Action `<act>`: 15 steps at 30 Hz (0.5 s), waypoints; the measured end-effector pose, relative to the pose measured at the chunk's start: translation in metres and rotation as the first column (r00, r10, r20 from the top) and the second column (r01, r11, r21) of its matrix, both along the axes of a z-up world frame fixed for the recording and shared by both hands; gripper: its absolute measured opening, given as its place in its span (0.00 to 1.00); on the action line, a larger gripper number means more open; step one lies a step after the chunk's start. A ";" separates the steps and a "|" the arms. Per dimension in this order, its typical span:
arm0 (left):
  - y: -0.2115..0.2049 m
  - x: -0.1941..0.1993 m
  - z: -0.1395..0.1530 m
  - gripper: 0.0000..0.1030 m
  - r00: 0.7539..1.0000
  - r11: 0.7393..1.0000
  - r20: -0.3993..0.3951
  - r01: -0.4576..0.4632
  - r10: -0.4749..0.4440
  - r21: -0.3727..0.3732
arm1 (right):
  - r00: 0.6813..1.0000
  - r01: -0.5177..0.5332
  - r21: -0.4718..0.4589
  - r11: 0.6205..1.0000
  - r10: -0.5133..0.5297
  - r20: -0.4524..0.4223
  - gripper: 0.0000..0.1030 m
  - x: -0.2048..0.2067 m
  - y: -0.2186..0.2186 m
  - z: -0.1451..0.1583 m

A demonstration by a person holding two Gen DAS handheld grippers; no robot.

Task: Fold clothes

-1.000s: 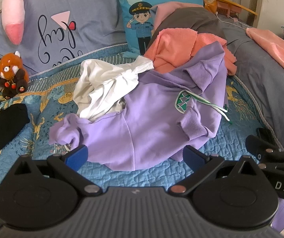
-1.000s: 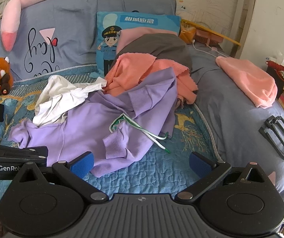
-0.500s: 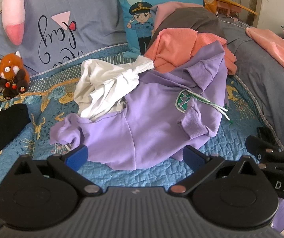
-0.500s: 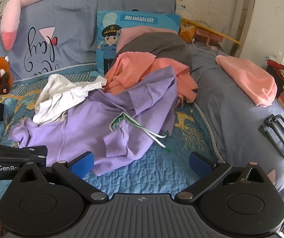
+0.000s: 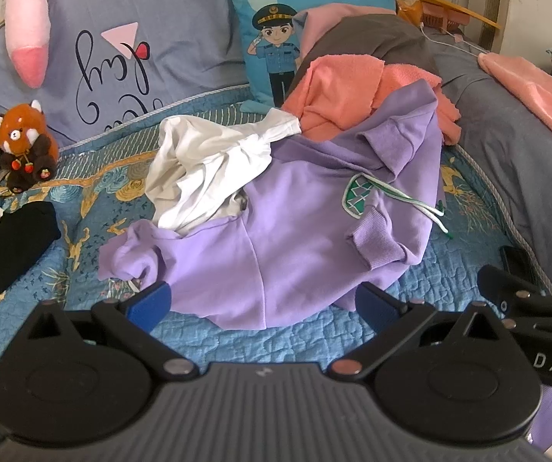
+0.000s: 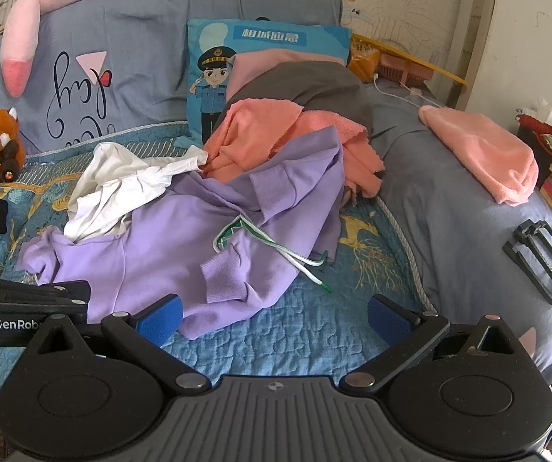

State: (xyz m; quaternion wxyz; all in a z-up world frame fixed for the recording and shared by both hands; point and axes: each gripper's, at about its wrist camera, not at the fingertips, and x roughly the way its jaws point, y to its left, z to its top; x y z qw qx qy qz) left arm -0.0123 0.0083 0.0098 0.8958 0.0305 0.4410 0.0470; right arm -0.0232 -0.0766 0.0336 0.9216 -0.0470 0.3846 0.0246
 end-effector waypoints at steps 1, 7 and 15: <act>0.000 0.000 0.000 1.00 1.000 1.000 0.000 -0.001 0.001 -0.001 | 1.000 0.000 0.000 1.000 0.000 0.000 1.00 0.000 0.000 0.000; 0.001 0.000 -0.001 1.00 1.000 1.000 -0.003 -0.005 0.005 0.000 | 1.000 0.000 -0.001 1.000 0.000 -0.002 1.00 0.000 0.001 0.000; 0.001 0.000 -0.001 1.00 1.000 1.000 -0.003 -0.006 0.006 -0.001 | 1.000 0.001 -0.002 1.000 -0.001 -0.004 1.00 0.000 0.001 -0.001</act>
